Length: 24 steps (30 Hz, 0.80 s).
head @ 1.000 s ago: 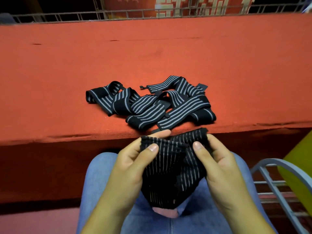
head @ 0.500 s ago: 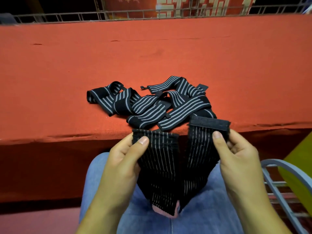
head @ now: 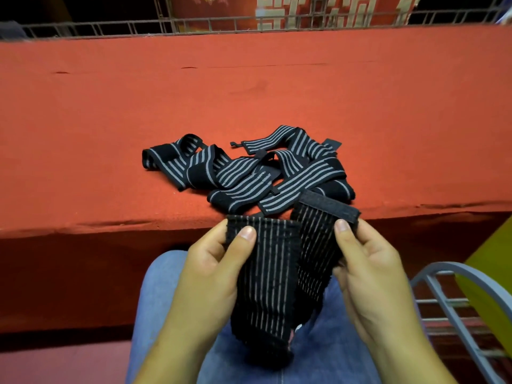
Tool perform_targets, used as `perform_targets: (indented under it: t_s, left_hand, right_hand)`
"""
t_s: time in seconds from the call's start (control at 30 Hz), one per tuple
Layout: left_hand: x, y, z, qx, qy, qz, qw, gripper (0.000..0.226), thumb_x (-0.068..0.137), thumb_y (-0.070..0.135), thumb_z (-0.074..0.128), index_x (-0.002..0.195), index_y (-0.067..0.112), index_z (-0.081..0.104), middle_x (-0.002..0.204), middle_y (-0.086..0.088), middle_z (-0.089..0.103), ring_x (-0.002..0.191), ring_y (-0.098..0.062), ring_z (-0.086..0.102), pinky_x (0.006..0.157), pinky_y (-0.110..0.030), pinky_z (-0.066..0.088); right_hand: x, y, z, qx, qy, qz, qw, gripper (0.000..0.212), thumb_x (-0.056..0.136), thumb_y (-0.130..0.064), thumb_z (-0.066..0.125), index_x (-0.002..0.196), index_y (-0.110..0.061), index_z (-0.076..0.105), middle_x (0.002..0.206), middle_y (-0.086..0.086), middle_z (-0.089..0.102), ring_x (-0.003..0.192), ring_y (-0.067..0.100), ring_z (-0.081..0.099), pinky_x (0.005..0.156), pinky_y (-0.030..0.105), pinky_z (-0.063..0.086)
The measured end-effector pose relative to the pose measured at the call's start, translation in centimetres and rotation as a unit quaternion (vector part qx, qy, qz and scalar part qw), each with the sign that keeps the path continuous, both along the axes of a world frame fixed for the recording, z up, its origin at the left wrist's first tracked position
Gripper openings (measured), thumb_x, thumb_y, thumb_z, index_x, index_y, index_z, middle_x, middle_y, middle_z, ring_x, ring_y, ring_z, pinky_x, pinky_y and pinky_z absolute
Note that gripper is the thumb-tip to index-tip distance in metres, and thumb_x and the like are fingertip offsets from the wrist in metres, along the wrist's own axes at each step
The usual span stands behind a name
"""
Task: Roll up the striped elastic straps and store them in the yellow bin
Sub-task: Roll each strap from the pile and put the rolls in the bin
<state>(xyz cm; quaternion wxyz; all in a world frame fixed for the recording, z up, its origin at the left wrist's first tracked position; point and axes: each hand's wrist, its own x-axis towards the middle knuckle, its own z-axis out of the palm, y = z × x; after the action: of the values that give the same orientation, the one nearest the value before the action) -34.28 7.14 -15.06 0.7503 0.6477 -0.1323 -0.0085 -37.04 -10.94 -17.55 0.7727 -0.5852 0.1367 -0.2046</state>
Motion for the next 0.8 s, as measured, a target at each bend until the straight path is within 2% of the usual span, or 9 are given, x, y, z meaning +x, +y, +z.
perform_targets:
  t_s: [0.03, 0.13, 0.23, 0.3, 0.4, 0.47, 0.57, 0.63, 0.8]
  left_hand:
    - [0.0, 0.0, -0.2, 0.014, -0.011, -0.005, 1.0, 0.019, 0.095, 0.026, 0.069, 0.103, 0.01, 0.076, 0.1, 0.001, 0.078, 0.09, -0.006, 0.07, 0.077, -0.013, 0.052]
    - [-0.2, -0.1, -0.2, 0.018, -0.023, -0.035, 0.999, 0.032, 0.093, 0.02, 0.06, 0.122, 0.017, 0.073, 0.126, 0.004, 0.074, 0.114, -0.005, 0.07, 0.088, -0.011, 0.051]
    - [-0.5, -0.6, 0.0, 0.022, -0.033, -0.043, 0.998, 0.026, 0.093, 0.02, 0.06, 0.112, 0.015, 0.078, 0.112, 0.0, 0.079, 0.105, -0.007, 0.073, 0.085, -0.015, 0.053]
    - [-0.5, -0.7, 0.0, 0.003, -0.026, -0.022, 0.999, 0.023, 0.092, 0.023, 0.062, 0.106, 0.018, 0.08, 0.104, -0.003, 0.081, 0.097, -0.01, 0.074, 0.081, -0.019, 0.055]
    - [0.0, -0.7, 0.0, -0.07, 0.005, 0.025, 0.997, 0.022, 0.091, 0.027, 0.064, 0.102, 0.02, 0.081, 0.103, -0.008, 0.08, 0.096, -0.016, 0.074, 0.081, -0.027, 0.058]
    - [0.3, -0.5, 0.6, -0.125, 0.02, 0.073, 0.989, 0.015, 0.092, 0.027, 0.07, 0.098, 0.019, 0.082, 0.102, -0.01, 0.08, 0.095, -0.02, 0.073, 0.081, -0.03, 0.059]
    - [0.8, 0.2, 1.5, -0.18, 0.004, 0.142, 0.973, 0.023, 0.088, 0.028, 0.063, 0.093, 0.017, 0.082, 0.102, -0.007, 0.08, 0.095, -0.017, 0.075, 0.08, -0.026, 0.06]
    - [1.2, 1.0, 1.9, -0.193, -0.011, 0.171, 0.966, 0.024, 0.089, 0.029, 0.061, 0.092, 0.018, 0.082, 0.103, -0.004, 0.08, 0.098, -0.016, 0.075, 0.083, -0.026, 0.059]
    - [2.4, 2.6, 1.1, -0.199, -0.009, 0.233, 0.952, 0.02, 0.103, 0.022, 0.057, 0.105, 0.012, 0.074, 0.108, -0.002, 0.079, 0.107, -0.016, 0.074, 0.09, -0.026, 0.057]
  right_hand:
    - [-0.1, 0.3, 0.3, 0.022, -0.009, 0.017, 1.0, 0.026, 0.108, -0.019, 0.053, 0.116, -0.018, 0.078, 0.114, 0.002, 0.081, 0.108, 0.015, 0.076, 0.093, 0.038, 0.06]
    - [-0.3, 0.8, 1.1, 0.03, -0.036, 0.068, 0.997, 0.025, 0.098, -0.027, 0.059, 0.108, -0.022, 0.082, 0.11, 0.008, 0.082, 0.104, 0.019, 0.077, 0.09, 0.035, 0.063]
    - [-0.1, 1.1, 1.3, -0.048, -0.046, 0.086, 0.994, 0.021, 0.096, -0.027, 0.065, 0.105, -0.021, 0.082, 0.103, 0.008, 0.082, 0.096, 0.019, 0.076, 0.085, 0.033, 0.061]
    - [0.2, 1.4, 1.0, -0.066, -0.049, 0.089, 0.993, 0.013, 0.098, -0.015, 0.069, 0.103, -0.017, 0.081, 0.1, 0.009, 0.082, 0.093, 0.016, 0.075, 0.082, 0.03, 0.06]
    - [0.3, 1.7, -0.2, -0.109, -0.022, 0.162, 0.98, 0.02, 0.097, 0.0, 0.071, 0.103, -0.017, 0.078, 0.101, 0.008, 0.081, 0.094, 0.012, 0.072, 0.084, 0.03, 0.06]
    - [0.1, 1.5, -1.5, -0.166, 0.039, 0.236, 0.957, 0.021, 0.094, 0.001, 0.074, 0.098, -0.019, 0.078, 0.093, 0.002, 0.08, 0.086, 0.004, 0.07, 0.077, 0.025, 0.057]
    - [-0.2, 1.0, -3.9, -0.25, 0.164, 0.291, 0.909, 0.008, 0.091, -0.014, 0.079, 0.088, -0.022, 0.077, 0.077, -0.001, 0.076, 0.071, 0.005, 0.066, 0.063, 0.029, 0.055]
    - [-0.1, 0.3, -5.2, -0.267, 0.2, 0.277, 0.901, 0.018, 0.093, -0.019, 0.079, 0.076, -0.024, 0.075, 0.066, -0.005, 0.068, 0.066, 0.006, 0.061, 0.059, 0.027, 0.051]
    - [0.3, -1.9, -5.7, -0.177, 0.215, 0.149, 0.949, 0.04, 0.094, -0.025, 0.077, 0.058, -0.019, 0.062, 0.055, -0.004, 0.053, 0.053, 0.008, 0.044, 0.05, 0.017, 0.036]
